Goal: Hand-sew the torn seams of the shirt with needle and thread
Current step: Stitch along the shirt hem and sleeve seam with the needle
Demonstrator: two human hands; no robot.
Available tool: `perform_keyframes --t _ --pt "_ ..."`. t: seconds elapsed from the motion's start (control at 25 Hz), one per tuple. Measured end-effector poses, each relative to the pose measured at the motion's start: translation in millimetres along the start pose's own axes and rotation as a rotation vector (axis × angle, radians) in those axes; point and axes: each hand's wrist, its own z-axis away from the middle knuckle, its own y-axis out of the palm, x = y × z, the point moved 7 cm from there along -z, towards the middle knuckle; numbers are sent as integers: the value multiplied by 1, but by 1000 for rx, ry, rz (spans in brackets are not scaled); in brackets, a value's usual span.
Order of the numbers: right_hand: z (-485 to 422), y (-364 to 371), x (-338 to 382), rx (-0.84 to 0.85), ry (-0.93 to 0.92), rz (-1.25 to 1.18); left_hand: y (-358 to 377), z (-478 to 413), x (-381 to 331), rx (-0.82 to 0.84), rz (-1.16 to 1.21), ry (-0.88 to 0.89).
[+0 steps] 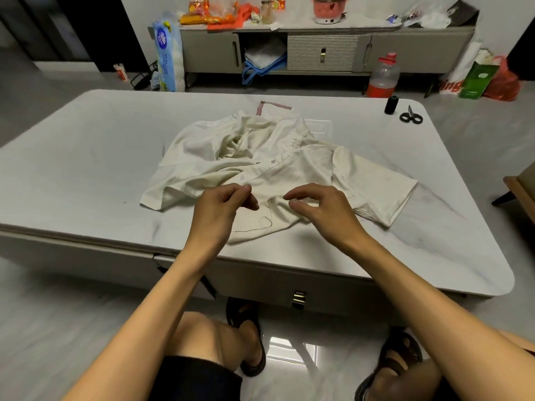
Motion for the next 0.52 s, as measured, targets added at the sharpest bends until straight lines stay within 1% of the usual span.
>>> perform_keyframes --t 0.08,0.2,0.32,0.4,0.52 --pt "8 0 13 12 11 -89 1 10 2 34 126 -65" --pt "20 0 28 13 39 -224 14 23 8 113 380 -203" --pt "29 -4 22 -21 96 -295 32 24 12 150 566 -274" --pt "30 -8 12 -46 142 -332 45 21 15 177 602 -337" --pt "26 -7 -1 -44 186 -363 66 13 19 239 577 -406"
